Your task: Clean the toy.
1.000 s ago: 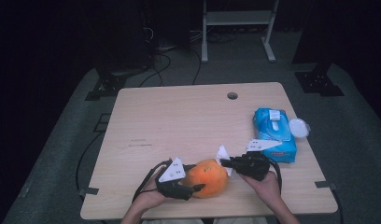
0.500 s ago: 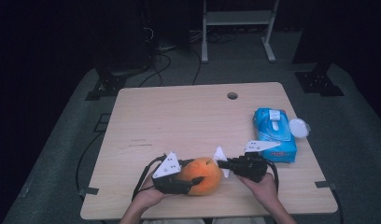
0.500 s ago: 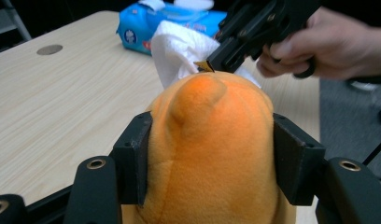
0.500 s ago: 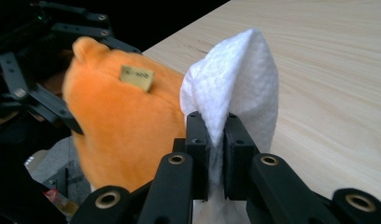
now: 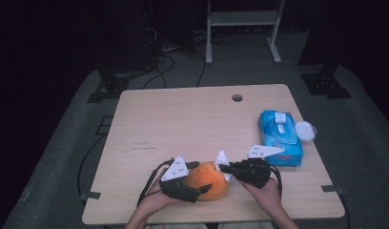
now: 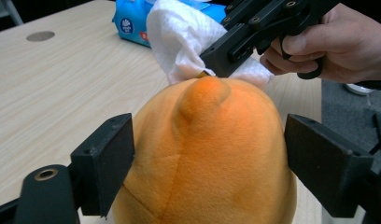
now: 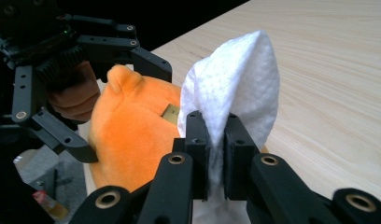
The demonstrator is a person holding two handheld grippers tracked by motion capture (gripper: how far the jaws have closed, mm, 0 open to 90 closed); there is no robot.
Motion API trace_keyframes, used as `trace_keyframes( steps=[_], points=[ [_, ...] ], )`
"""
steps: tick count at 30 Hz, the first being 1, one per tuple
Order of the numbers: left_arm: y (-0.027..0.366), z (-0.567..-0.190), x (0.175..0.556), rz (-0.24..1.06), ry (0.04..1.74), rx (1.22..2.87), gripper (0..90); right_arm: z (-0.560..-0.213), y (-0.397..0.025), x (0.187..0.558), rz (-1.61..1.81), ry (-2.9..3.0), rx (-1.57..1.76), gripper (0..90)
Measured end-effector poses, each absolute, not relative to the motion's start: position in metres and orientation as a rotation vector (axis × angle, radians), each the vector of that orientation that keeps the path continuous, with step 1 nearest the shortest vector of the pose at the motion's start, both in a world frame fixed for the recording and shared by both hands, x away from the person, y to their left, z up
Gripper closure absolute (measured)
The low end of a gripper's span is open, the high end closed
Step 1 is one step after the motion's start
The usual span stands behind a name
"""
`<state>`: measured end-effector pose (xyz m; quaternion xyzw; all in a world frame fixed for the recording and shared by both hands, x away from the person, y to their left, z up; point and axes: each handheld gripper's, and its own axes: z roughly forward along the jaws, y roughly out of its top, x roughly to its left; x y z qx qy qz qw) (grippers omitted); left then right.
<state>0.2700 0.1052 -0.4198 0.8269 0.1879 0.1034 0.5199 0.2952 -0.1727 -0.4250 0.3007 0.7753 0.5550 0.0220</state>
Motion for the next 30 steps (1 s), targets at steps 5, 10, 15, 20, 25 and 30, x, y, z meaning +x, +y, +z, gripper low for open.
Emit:
trace_keyframes(
  steps=[5, 10, 15, 20, 25, 30],
  points=[
    [0.106, -0.420, 0.268, 0.270, 0.433, 1.985, 31.3, -0.414, -0.169, 0.289, 1.731, 2.381, 0.892, 81.9],
    [0.107, -0.405, 0.265, 0.310, 0.482, 1.922, 38.4, -0.384, -0.161, 0.272, 1.844, 2.338, 0.734, 81.9],
    [0.107, -0.410, 0.267, 0.298, 0.494, 1.953, 31.7, -0.407, -0.159, 0.280, 1.740, 2.376, 0.836, 81.9],
    [0.117, -0.409, 0.272, 0.270, 0.526, 1.910, 18.1, -0.433, -0.166, 0.293, 1.661, 2.404, 0.954, 81.9],
    [0.114, -0.415, 0.271, 0.290, 0.490, 1.927, 30.6, -0.425, -0.165, 0.291, 1.745, 2.377, 0.948, 81.8],
    [0.099, -0.412, 0.266, 0.335, 0.457, 1.958, 25.1, -0.407, -0.156, 0.280, 1.757, 2.349, 0.843, 81.8]
  ],
)
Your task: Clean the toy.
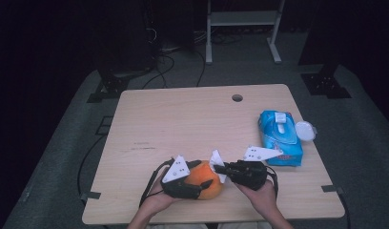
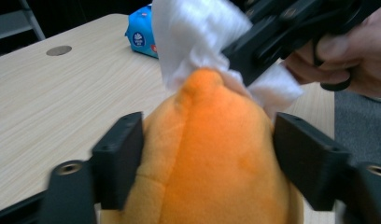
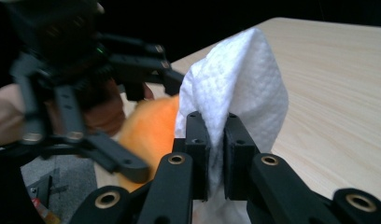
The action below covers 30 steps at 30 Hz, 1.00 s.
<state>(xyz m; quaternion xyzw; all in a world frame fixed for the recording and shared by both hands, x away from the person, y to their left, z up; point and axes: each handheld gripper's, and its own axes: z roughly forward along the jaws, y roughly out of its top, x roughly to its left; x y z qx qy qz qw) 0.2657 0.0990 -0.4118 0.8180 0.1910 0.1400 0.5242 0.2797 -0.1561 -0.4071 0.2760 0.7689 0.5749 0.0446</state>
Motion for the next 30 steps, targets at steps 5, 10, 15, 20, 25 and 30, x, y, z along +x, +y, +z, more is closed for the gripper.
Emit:
trace_keyframes(
  steps=[5, 10, 15, 20, 25, 30],
  points=[
    [0.113, -0.407, 0.270, 0.266, 0.476, 1.940, 12.9, -0.430, -0.164, 0.290, 1.772, 2.355, 0.964, 81.9],
    [0.112, -0.415, 0.270, 0.267, 0.455, 1.997, 24.0, -0.428, -0.167, 0.292, 1.731, 2.343, 0.985, 81.8],
    [0.107, -0.417, 0.269, 0.299, 0.483, 1.959, 32.9, -0.405, -0.169, 0.282, 1.841, 2.269, 0.889, 81.8],
    [0.106, -0.413, 0.269, 0.305, 0.485, 1.943, 19.9, -0.406, -0.162, 0.279, 1.748, 2.292, 0.825, 81.8],
    [0.105, -0.422, 0.273, 0.272, 0.527, 1.945, 19.9, -0.411, -0.173, 0.286, 1.741, 2.257, 0.908, 81.8],
    [0.098, -0.423, 0.271, 0.341, 0.579, 1.911, 30.4, -0.406, -0.162, 0.275, 1.766, 2.281, 0.813, 81.6]
  ],
)
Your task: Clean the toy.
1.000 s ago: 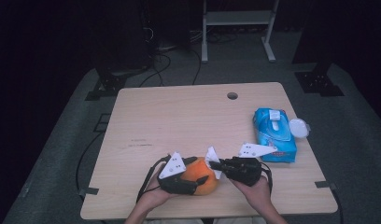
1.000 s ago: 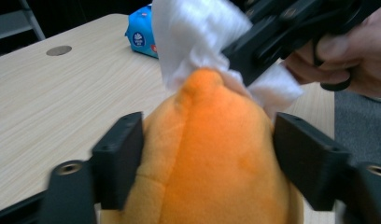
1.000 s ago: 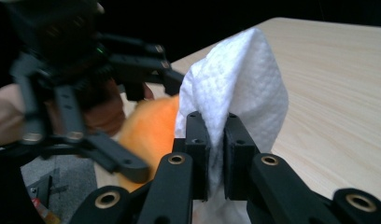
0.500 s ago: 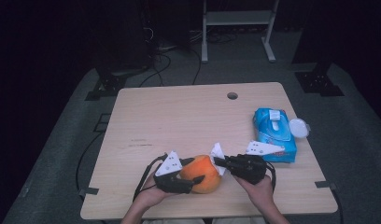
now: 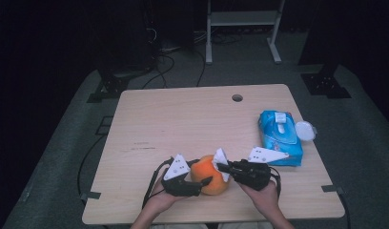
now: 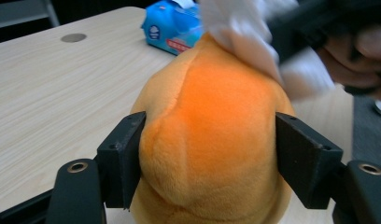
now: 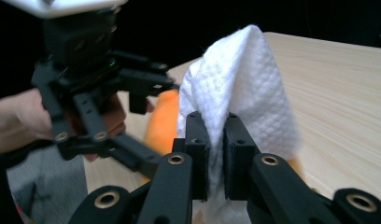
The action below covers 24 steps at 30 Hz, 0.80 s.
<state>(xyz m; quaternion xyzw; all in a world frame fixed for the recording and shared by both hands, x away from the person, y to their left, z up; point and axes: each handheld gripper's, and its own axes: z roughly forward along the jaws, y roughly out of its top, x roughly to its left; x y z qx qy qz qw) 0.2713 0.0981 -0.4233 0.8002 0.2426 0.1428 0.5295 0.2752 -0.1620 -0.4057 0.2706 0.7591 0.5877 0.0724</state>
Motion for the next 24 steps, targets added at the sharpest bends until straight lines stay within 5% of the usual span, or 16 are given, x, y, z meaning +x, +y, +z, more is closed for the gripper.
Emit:
trace_keyframes(
  steps=[14, 19, 24],
  points=[
    [0.098, -0.423, 0.272, 0.332, 0.662, 1.861, 33.2, -0.402, -0.155, 0.271, 1.632, 2.290, 0.737, 81.7],
    [0.097, -0.423, 0.269, 0.257, 0.543, 1.858, 25.4, -0.404, -0.174, 0.283, 1.609, 2.241, 0.831, 81.7],
    [0.087, -0.429, 0.268, 0.340, 0.543, 1.900, 25.9, -0.411, -0.184, 0.287, 1.649, 2.226, 0.915, 82.0]
  ],
)
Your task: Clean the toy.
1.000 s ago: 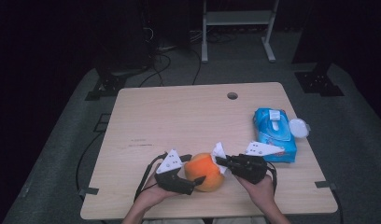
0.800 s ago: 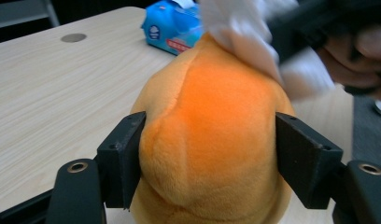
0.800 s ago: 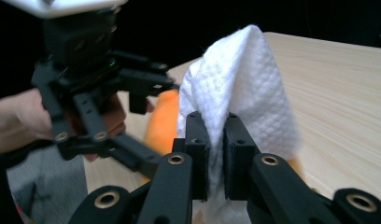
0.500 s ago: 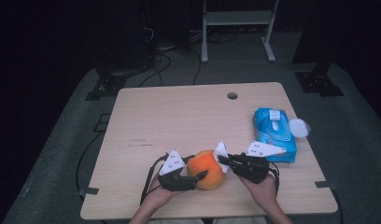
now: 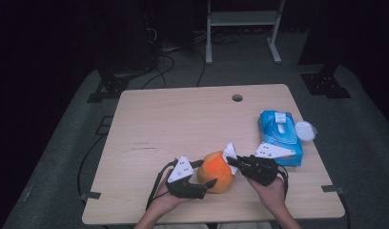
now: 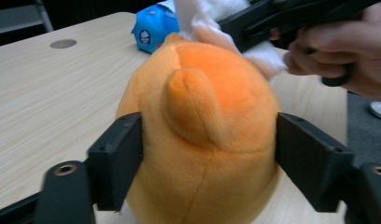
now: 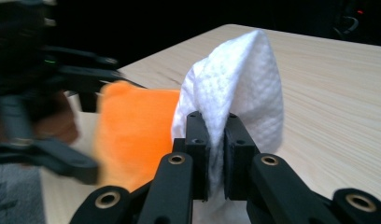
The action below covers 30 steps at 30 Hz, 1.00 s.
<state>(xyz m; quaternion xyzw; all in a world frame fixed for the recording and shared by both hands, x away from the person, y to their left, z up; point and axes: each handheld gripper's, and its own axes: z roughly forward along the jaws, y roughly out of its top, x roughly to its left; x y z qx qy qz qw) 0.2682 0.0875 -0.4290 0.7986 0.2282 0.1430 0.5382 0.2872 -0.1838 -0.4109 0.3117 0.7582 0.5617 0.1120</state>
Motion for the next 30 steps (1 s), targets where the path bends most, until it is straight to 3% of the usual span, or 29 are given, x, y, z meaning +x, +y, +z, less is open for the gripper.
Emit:
trace_keyframes(
  steps=[4, 7, 15, 16, 21, 25, 30],
  points=[
    [0.092, -0.429, 0.270, 0.357, 0.587, 1.882, 33.6, -0.404, -0.169, 0.276, 1.689, 2.275, 0.785, 82.0],
    [0.094, -0.430, 0.271, 0.326, 0.578, 1.873, 33.8, -0.400, -0.168, 0.277, 1.657, 2.274, 0.759, 81.9],
    [0.089, -0.437, 0.278, 0.290, 0.589, 1.876, 15.3, -0.412, -0.187, 0.289, 1.681, 2.249, 0.900, 82.0],
    [0.088, -0.439, 0.279, 0.274, 0.580, 1.876, 16.1, -0.410, -0.183, 0.287, 1.685, 2.263, 0.885, 82.0],
    [0.091, -0.435, 0.271, 0.362, 0.533, 1.873, 40.0, -0.401, -0.170, 0.282, 1.638, 2.285, 0.817, 82.1],
    [0.093, -0.425, 0.266, 0.470, 0.503, 1.872, 41.6, -0.404, -0.183, 0.291, 1.627, 2.261, 0.907, 82.0],
    [0.094, -0.431, 0.268, 0.449, 0.546, 1.881, 41.3, -0.413, -0.173, 0.291, 1.622, 2.302, 0.923, 81.9]
  ],
)
